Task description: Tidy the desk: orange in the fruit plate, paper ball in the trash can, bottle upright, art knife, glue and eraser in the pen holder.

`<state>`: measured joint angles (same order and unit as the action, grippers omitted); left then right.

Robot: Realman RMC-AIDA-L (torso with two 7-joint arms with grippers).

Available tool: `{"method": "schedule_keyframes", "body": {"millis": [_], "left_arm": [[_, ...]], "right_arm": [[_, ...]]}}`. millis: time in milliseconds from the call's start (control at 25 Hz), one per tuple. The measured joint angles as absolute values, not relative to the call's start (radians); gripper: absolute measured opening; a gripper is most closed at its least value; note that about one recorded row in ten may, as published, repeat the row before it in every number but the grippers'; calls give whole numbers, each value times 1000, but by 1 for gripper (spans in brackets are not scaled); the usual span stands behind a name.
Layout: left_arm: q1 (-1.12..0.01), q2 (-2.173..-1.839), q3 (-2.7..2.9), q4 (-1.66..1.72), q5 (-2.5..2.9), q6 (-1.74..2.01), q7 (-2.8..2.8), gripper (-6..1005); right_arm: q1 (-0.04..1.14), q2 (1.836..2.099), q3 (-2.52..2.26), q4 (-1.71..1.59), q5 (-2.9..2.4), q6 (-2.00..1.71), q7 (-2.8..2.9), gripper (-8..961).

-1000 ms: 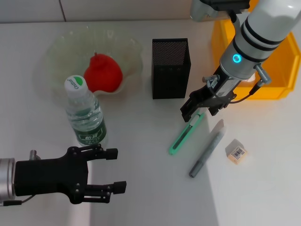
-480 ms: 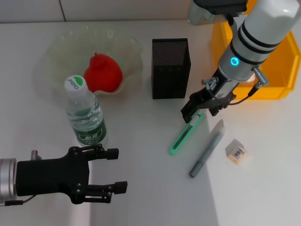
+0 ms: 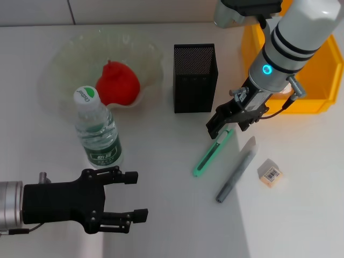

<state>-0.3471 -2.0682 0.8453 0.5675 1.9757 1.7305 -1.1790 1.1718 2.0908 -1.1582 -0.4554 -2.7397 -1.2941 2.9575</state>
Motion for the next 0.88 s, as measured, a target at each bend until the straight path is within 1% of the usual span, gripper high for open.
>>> {"method": "schedule_keyframes", "body": {"millis": [880], "left_arm": [[-356,-2069,847,560,1976,1729,-1162,859]], "right_arm": [[1195,2092,-1226,-429,-2739,-1254,2958,801]]}}
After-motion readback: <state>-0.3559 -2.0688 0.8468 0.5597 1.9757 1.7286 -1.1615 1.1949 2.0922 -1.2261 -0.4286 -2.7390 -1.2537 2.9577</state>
